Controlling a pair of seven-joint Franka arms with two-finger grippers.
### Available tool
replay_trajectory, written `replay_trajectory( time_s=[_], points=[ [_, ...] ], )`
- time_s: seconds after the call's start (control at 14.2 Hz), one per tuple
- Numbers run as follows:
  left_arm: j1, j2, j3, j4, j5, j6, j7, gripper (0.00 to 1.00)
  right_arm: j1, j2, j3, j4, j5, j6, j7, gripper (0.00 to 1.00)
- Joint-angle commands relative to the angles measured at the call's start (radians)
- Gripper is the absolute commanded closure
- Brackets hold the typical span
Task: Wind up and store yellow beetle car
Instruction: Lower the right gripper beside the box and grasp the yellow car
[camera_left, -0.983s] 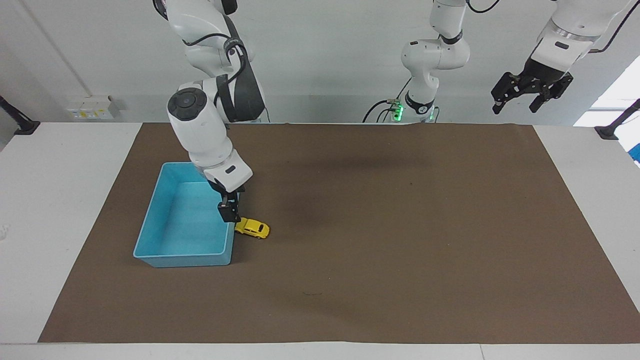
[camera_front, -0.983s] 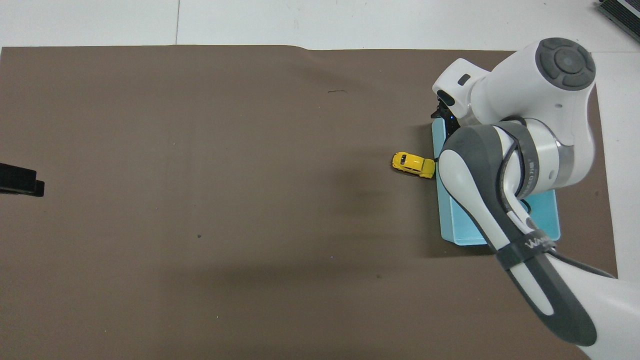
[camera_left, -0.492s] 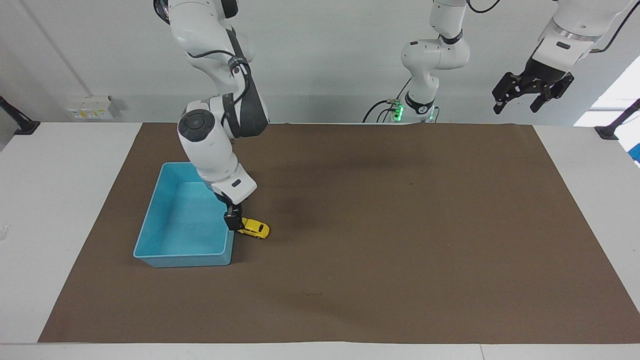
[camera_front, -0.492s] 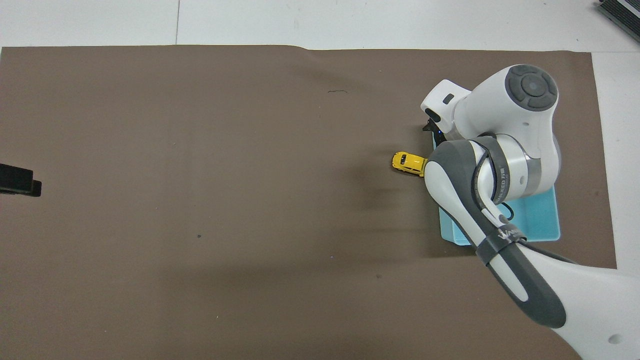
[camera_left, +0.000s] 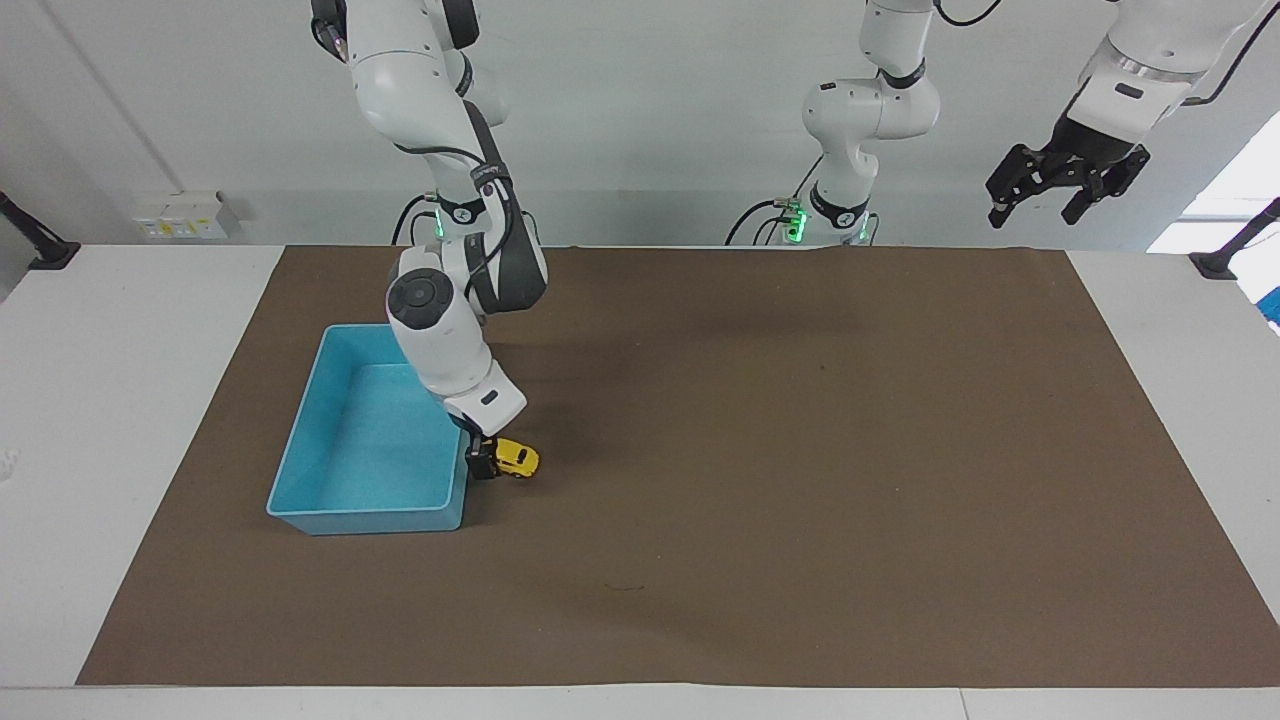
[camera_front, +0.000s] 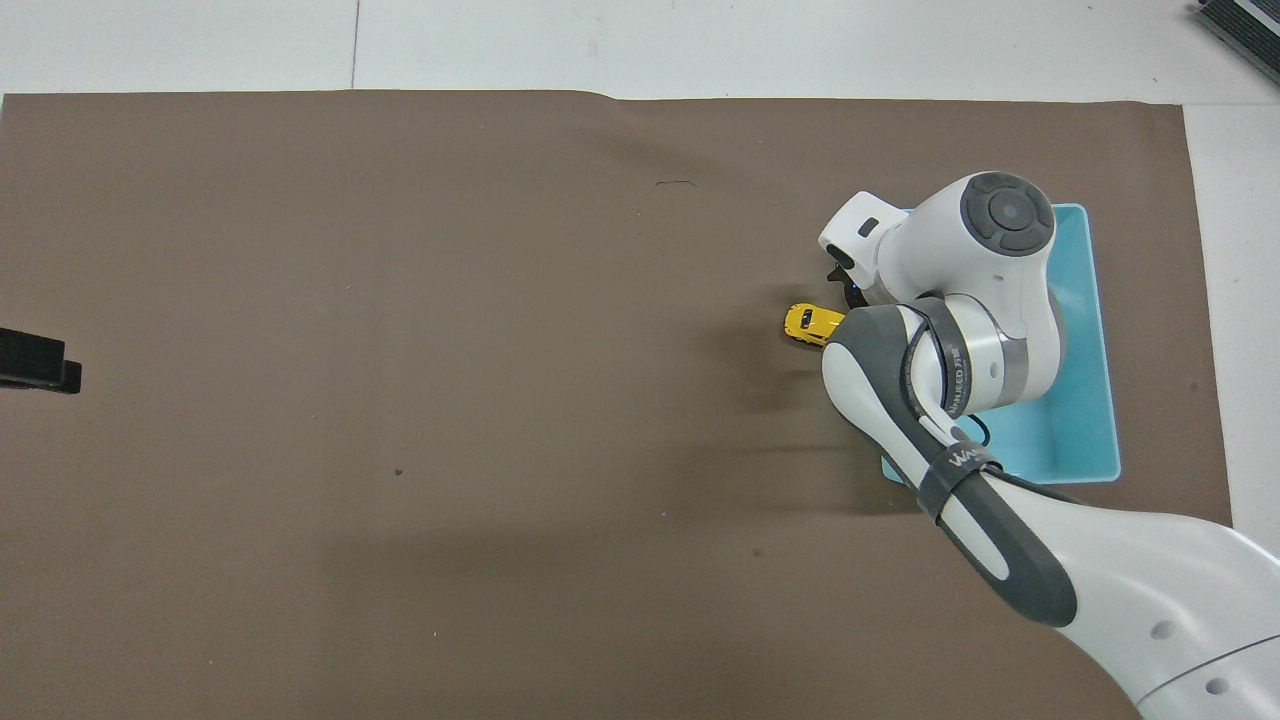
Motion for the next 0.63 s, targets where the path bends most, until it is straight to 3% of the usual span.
replay_trajectory(
  time_s=[0.0,0.56],
  points=[
    [0.012,-0.010,-0.003,0.003,-0.011,-0.018,0.006,0.00,-0.005,0.010,0.006,-0.038,-0.010,0.056,0.009,0.00],
    [0.012,-0.010,-0.003,0.003,-0.011,-0.018,0.006,0.00,0.007,0.026,0.005,-0.052,-0.011,0.089,0.061,0.00]
  ],
)
